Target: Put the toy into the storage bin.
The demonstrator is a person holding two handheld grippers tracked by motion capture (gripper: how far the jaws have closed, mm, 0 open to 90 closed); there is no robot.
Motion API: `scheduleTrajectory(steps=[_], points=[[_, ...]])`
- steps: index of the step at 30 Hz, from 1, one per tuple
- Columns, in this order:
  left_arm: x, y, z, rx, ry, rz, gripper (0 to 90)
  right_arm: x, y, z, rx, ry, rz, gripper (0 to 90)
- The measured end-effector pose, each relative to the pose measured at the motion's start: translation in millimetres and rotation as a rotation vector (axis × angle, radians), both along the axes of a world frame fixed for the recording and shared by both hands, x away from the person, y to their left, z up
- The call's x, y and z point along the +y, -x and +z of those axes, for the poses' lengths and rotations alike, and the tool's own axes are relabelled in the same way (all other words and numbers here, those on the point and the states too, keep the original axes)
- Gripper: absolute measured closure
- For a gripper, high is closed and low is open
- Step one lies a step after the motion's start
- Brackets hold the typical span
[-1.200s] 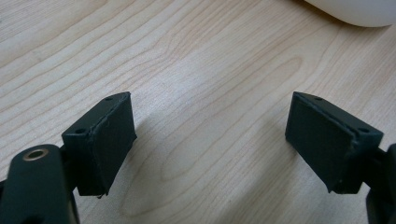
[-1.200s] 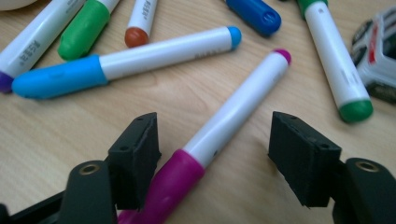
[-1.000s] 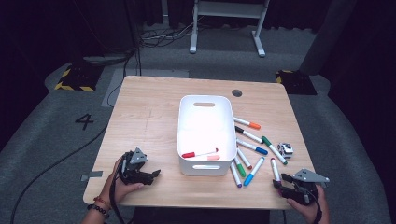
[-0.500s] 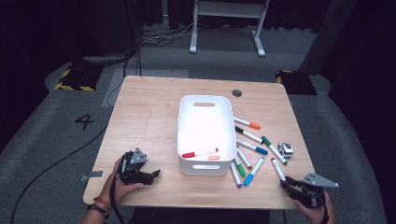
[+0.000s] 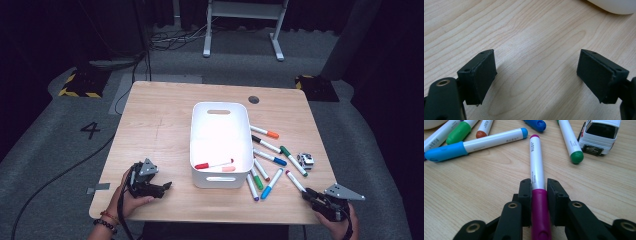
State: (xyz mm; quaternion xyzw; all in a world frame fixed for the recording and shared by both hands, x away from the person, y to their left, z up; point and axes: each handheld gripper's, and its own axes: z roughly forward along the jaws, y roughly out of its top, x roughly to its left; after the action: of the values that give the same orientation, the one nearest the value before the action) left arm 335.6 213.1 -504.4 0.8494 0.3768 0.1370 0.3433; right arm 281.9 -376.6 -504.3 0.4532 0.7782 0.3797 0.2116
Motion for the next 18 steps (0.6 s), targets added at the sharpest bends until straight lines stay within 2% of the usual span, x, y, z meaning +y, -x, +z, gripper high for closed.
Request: scheduleTrajectory(steps=[3, 9, 14, 18], points=[[0.0, 0.0, 0.0, 0.001, 0.001, 0.000, 16.1, -1.4, 1.1, 3.4, -0.009, -0.029, -0.004, 74.6], [0.0, 0.0, 0.1, 0.001, 0.000, 0.000, 16.1, -2.6, 2.2, 19.3, -0.059, -0.044, 0.013, 74.7], [0.0, 0.0, 0.0, 0.001, 0.000, 0.000, 16.0, 0.1, 0.1, 38.7, -0.103, -0.074, 0.053, 74.6], [0.0, 0.0, 0.0, 0.001, 0.000, 0.000, 16.1, 3.8, -3.6, 57.9, -0.145, -0.073, 0.080, 74.7]])
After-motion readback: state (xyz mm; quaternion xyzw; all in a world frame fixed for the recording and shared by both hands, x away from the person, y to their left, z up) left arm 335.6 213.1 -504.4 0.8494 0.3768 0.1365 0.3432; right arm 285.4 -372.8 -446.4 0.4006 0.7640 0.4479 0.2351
